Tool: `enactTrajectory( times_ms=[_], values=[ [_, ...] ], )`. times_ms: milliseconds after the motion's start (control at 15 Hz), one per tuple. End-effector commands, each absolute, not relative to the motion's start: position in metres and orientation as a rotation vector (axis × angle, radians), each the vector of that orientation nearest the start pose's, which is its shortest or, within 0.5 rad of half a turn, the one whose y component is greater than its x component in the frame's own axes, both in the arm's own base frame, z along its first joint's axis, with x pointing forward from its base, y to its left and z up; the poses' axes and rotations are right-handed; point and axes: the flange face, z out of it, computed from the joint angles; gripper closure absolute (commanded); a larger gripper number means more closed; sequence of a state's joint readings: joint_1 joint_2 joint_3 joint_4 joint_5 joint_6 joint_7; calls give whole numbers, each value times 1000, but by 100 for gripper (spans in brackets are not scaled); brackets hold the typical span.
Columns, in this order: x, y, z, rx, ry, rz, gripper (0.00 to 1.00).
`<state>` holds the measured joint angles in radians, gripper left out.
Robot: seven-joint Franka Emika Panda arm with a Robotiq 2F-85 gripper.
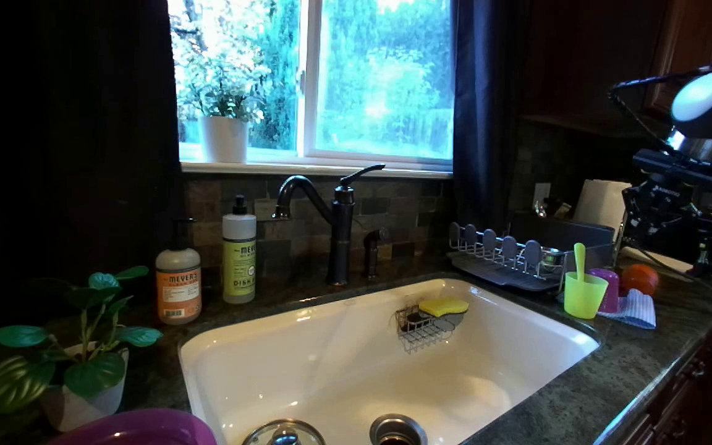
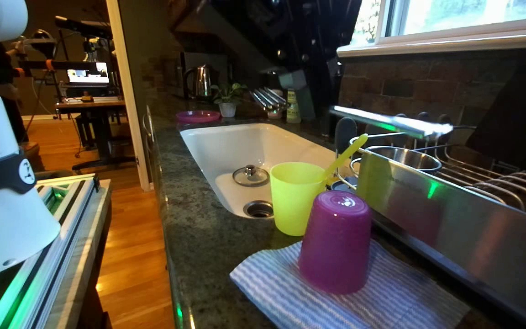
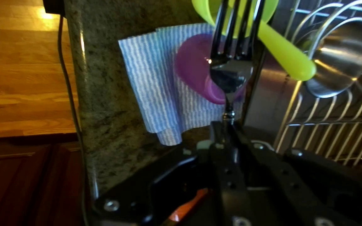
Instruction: Pick up the fork on the counter and put it on the pink plate
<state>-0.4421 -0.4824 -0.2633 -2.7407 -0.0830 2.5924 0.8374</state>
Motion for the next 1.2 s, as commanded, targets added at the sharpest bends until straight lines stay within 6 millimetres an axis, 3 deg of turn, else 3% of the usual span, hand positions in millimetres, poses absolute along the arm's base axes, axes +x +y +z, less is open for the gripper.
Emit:
enactTrajectory(
  times_ms=[0, 267, 400, 467, 533, 867, 933, 1000, 1067, 1133],
  values=[
    [314, -205, 420, -2403, 1764, -488, 98],
    [345, -138, 427, -2607, 1478, -448, 98],
    [359, -113, 416, -2647, 1368, -351, 98],
    [353, -128, 424, -2617, 1465, -438, 98],
    [356, -120, 422, -2631, 1442, -425, 91],
    [354, -128, 423, -2620, 1473, -432, 91],
    [369, -126, 422, -2643, 1370, -448, 98],
    [388, -120, 419, -2672, 1268, -468, 98],
    [417, -104, 415, -2695, 1183, -476, 98],
    [433, -90, 414, -2702, 1106, -493, 98]
  ],
)
